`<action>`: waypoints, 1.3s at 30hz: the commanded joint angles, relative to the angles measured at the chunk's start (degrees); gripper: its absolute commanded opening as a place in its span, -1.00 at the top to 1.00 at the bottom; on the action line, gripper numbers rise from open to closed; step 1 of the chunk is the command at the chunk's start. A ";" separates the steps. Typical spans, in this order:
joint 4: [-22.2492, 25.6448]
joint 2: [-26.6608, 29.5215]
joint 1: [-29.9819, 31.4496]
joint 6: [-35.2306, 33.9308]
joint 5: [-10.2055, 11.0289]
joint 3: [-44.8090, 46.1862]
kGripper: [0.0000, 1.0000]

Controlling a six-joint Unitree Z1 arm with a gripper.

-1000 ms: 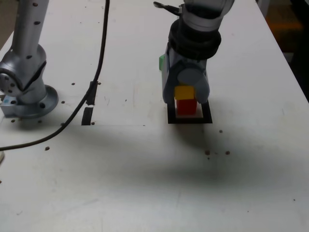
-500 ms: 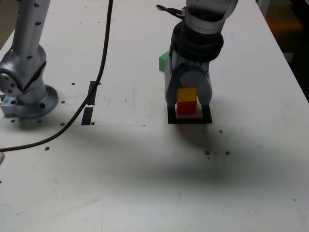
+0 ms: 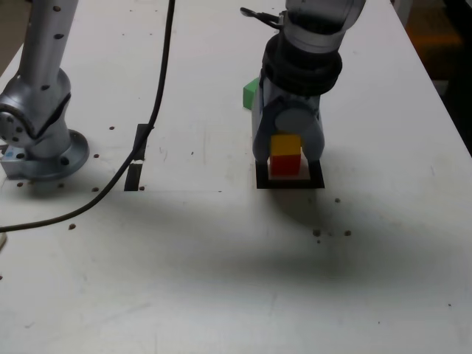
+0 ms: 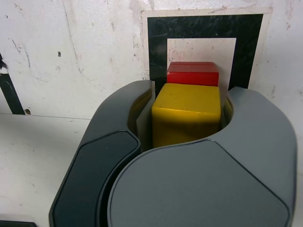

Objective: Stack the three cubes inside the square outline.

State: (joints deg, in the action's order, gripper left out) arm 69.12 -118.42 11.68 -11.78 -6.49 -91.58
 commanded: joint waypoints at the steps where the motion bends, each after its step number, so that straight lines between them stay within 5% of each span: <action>1: 0.17 -0.28 -0.10 0.25 -0.10 -0.36 -0.53; 13: 1.20 -0.32 -0.09 0.16 0.77 -1.01 -0.91; 23: 6.33 5.41 -0.33 0.31 6.95 -2.64 -0.97; 29: 13.28 14.40 -4.61 7.07 13.50 -0.73 -0.96; 39: 9.08 17.02 -15.24 18.19 16.76 10.69 -0.96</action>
State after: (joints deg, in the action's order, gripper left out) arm 78.34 -101.57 -3.43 6.26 10.16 -80.84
